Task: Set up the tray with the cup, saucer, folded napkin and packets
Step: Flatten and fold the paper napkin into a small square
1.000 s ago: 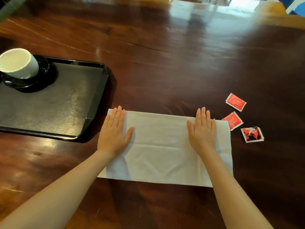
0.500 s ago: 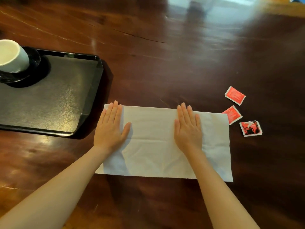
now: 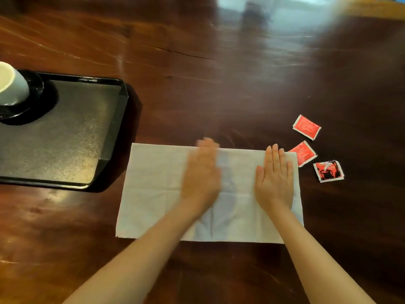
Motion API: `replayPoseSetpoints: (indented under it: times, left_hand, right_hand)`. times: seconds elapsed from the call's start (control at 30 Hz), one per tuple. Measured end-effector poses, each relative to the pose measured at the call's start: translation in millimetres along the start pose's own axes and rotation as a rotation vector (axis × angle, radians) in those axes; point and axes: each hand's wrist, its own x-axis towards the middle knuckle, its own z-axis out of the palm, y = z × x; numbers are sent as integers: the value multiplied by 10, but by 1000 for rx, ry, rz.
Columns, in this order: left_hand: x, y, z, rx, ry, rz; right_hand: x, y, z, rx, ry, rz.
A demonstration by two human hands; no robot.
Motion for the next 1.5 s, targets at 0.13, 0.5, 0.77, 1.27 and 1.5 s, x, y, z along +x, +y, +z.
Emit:
replayPoseSetpoints:
  times: [0.13, 0.5, 0.77, 1.27, 1.5]
  left_hand:
    - [-23, 488, 365, 88, -231, 238]
    - [154, -941, -175, 210, -56, 8]
    - [185, -1547, -558, 392, -81, 74]
    - [514, -1356, -1155, 607, -308, 181]
    - [441, -1467, -1265, 476, -193, 183]
  right_hand:
    - [-17, 2, 7, -10, 12, -8]
    - [-12, 22, 2, 24, 0, -20]
    - [109, 124, -225, 38, 35, -164]
    - [726, 233, -860, -322, -313, -262]
    - [693, 274, -1076, -261, -245, -221]
